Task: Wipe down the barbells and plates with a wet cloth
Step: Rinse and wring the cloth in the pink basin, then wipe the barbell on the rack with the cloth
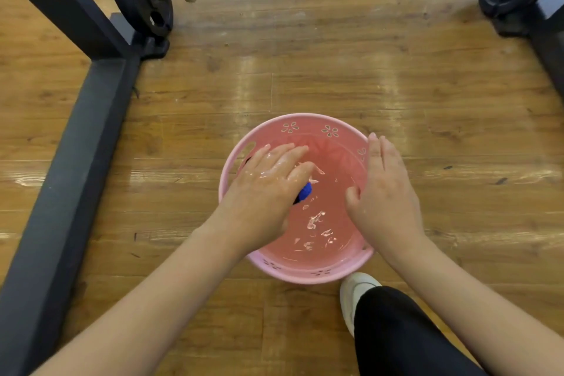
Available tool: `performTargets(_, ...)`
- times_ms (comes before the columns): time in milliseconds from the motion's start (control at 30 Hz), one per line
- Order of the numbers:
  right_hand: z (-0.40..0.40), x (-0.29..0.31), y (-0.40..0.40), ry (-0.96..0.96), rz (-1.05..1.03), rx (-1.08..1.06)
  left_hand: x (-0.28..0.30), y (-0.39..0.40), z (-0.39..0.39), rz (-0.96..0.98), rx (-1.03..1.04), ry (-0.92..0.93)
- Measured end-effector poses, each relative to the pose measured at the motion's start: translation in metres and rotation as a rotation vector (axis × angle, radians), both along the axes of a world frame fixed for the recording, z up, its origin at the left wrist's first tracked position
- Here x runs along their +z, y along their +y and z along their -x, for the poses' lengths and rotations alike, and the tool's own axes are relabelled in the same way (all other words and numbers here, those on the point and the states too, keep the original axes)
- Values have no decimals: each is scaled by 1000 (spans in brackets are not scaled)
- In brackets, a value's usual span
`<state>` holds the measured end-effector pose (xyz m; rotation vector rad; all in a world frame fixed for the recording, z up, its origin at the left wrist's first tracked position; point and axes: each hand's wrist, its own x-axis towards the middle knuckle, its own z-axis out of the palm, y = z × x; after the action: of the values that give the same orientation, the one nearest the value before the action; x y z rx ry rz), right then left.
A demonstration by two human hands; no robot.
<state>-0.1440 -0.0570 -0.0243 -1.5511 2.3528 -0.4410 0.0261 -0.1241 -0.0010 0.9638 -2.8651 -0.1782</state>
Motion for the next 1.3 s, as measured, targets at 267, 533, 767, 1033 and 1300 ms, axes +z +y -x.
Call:
performTargets(267, -14, 6, 1, 203, 65, 162, 1, 28, 24, -110, 306, -89)
performTargets(533, -36, 63, 20, 223, -165, 412, 24, 61, 19, -160, 429, -72)
performTargets(767, -75, 104, 54, 183, -278, 494, 58, 105, -14, -173, 536, -32)
performTargets(1033, -121, 122, 98, 175, -285, 625, 91, 173, -65, -272, 744, -123)
performTargets(1300, -151, 149, 153, 238, -492, 779, 104, 236, -85, -467, 796, -160)
